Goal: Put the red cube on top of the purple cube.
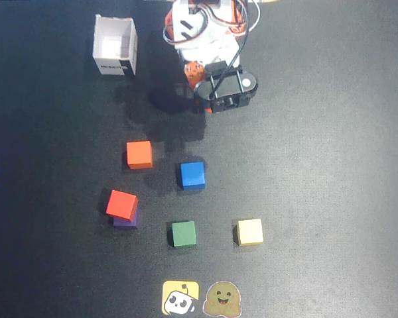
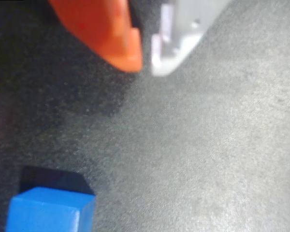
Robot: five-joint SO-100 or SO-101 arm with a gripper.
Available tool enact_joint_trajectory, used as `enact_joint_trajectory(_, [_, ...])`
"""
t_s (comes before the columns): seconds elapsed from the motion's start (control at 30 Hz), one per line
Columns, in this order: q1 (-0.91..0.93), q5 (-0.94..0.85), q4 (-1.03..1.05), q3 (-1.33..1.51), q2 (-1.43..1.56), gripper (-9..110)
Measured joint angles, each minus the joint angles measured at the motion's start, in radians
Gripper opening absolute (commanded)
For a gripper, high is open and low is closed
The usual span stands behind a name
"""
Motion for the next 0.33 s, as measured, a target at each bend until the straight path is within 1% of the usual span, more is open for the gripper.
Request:
enact_joint_trajectory(0.13, [0.000,0.043,0.000,0.000,0.000,0])
enact_joint_trajectory(0.33, [0.002,0.049,0.000,0.000,0.000,0])
